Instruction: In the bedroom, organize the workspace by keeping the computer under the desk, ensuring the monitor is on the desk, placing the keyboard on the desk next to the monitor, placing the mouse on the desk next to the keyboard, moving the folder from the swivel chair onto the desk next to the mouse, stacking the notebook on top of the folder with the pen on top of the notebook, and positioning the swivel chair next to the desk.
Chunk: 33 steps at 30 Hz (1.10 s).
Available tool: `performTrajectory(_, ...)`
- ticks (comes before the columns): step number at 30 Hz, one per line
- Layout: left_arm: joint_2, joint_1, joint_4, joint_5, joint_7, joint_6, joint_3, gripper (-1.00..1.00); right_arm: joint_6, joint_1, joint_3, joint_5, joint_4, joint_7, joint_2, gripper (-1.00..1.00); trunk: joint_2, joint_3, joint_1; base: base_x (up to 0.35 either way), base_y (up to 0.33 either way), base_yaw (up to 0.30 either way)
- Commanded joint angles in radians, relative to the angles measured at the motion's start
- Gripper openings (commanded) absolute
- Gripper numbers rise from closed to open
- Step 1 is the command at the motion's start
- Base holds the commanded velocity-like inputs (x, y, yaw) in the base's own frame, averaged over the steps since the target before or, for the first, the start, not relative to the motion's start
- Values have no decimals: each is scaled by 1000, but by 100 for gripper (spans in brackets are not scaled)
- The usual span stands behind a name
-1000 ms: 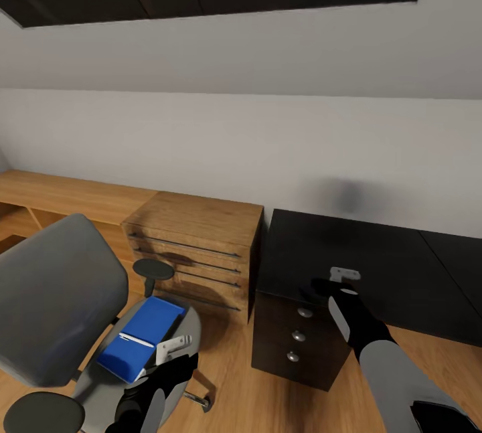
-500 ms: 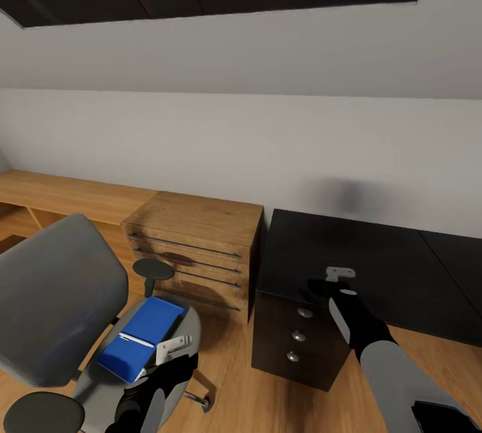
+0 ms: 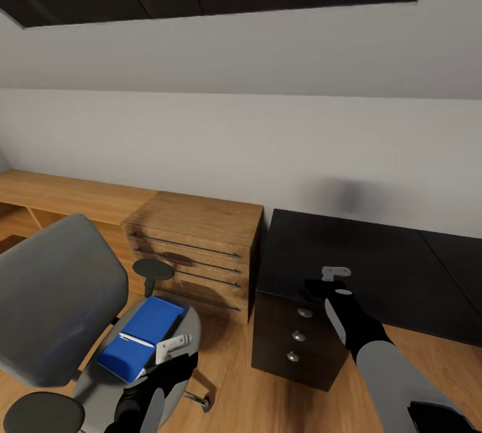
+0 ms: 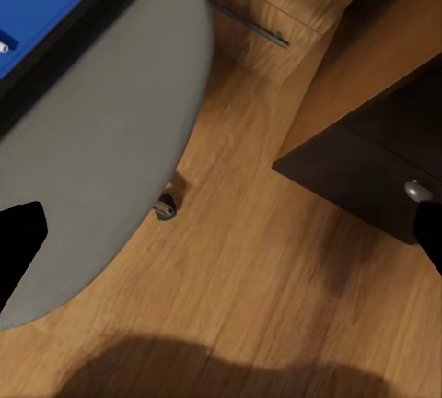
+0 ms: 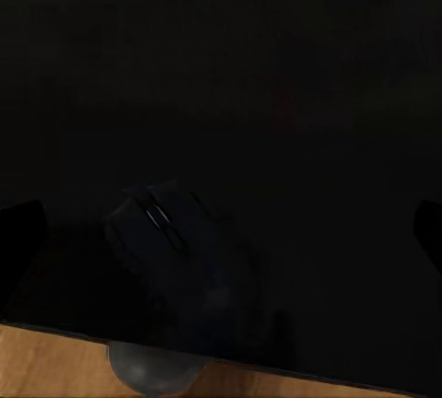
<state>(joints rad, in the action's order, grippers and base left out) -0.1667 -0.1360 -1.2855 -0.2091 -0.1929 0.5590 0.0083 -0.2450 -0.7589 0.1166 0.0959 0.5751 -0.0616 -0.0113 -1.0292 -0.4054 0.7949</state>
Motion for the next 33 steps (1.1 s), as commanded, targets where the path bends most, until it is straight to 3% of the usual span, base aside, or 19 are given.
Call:
performTrajectory(1,-1,-1,-4,-11,-7,5,1,100,-6,0,5,11,2,1,-5,100,-1,-1,0,0,0,0)
performTrajectory(8,-1,-1,-54,-12,-5,7,1,100,-8,0,6,14,3,-1,-20,100,-1,-1,0,0,0,0)
performTrajectory(21,-1,-1,-137,-20,-2,11,2,100,-9,0,6,15,7,-1,-21,100,-1,-1,0,0,0,0)
performTrajectory(26,-1,-1,-182,-50,-2,15,2,100,-12,0,6,15,8,-1,-22,100,-1,-1,0,0,0,0)
performTrajectory(28,-1,-1,-204,-95,-2,27,2,100,-13,0,7,15,7,-1,-21,100,-1,-1,0,0,0,0)
performTrajectory(33,-1,-1,-214,-115,-2,44,2,100,-14,0,7,15,7,-1,-19,100,-8,-4,4,0,0,0)
